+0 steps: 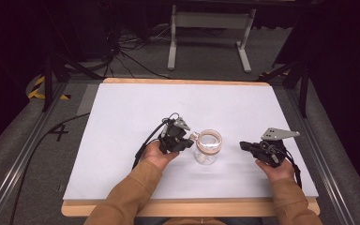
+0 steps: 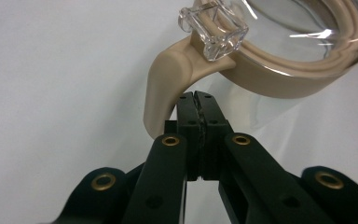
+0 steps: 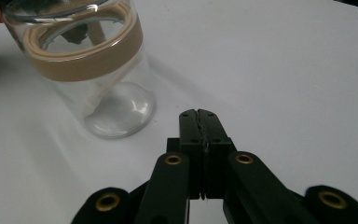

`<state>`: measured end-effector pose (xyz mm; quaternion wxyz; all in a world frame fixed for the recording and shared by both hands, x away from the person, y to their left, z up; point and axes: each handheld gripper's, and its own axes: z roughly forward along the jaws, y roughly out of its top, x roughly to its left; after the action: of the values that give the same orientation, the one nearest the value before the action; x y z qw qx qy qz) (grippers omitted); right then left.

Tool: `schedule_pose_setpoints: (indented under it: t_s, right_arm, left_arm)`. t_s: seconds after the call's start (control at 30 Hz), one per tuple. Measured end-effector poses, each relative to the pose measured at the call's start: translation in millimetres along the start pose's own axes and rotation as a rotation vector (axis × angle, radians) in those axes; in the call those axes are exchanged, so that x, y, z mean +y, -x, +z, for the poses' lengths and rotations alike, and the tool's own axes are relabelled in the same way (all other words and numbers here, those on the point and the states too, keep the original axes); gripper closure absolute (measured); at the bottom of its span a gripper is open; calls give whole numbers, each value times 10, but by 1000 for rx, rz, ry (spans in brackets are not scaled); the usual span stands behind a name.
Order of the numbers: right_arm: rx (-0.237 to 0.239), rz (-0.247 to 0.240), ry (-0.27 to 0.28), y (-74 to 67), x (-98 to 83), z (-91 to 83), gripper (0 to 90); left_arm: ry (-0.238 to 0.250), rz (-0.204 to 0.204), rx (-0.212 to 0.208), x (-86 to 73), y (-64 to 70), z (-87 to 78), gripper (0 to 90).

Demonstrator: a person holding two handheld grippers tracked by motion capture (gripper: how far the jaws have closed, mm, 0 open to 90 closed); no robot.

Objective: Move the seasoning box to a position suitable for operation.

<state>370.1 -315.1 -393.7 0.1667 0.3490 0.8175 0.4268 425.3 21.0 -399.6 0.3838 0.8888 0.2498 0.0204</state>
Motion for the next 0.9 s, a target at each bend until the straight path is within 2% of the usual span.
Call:
schedule_pose_setpoints:
  t_s: [0.07,0.23,0.4,0.53,0.6,0.7,0.9]
  right_arm:
    - [3,0,2,-5,4,3,899]
    - [33,-4,9,-29,60,73,899]
    - [90,-8,22,-66,202,272,899]
    - [127,-37,6,-130,304,461,900]
    - [115,-51,3,-154,335,525,900]
    - [136,-20,-3,-86,371,613,900]
    - [142,-27,-30,-74,357,687,900]
  left_arm:
    - [-15,4,0,2,8,-11,897]
    - [-13,9,-3,-4,49,-102,896]
    - [-45,36,39,-75,110,-270,894]
    - [-31,10,56,-163,116,-387,894]
    - [-30,0,58,-191,114,-416,894]
    - [-25,-15,66,-250,114,-443,894]
    - [-24,-23,67,-267,111,-435,893]
